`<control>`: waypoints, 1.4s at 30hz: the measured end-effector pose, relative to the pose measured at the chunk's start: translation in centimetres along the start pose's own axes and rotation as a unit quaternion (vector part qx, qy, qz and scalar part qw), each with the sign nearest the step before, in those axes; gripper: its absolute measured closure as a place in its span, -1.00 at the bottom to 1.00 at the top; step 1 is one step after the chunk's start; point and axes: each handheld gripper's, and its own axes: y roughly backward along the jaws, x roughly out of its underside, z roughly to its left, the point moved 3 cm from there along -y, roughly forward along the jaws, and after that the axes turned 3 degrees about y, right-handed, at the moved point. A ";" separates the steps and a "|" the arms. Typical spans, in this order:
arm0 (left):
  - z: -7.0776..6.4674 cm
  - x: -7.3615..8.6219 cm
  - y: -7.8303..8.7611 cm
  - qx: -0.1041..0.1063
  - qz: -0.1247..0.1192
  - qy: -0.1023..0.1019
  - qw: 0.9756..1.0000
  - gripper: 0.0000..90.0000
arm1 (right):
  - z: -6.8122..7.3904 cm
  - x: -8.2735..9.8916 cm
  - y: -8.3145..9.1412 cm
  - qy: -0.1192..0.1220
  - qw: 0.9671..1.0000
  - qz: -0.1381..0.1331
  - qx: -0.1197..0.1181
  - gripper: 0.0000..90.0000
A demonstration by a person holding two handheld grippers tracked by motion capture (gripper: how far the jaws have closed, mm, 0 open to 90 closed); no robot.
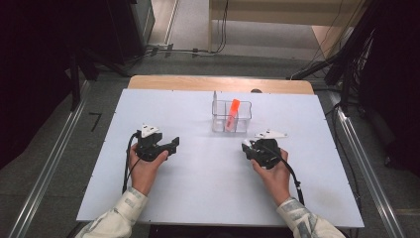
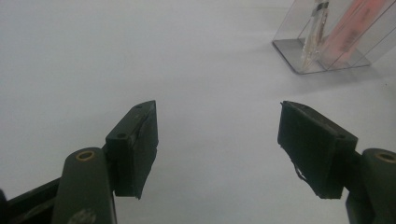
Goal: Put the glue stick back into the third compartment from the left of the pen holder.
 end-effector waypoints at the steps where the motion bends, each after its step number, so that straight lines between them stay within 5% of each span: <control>1: 0.0 0.0 0.0 0.000 0.000 0.000 1.000 -0.34 | 0.0 -0.2 0.1 -0.002 1.000 -0.003 0.000 0.39; 42: 0.0 0.0 0.1 -0.002 -0.001 -0.001 1.000 -0.34 | -1.0 -6.4 0.2 -0.026 0.998 -0.061 -0.015 0.39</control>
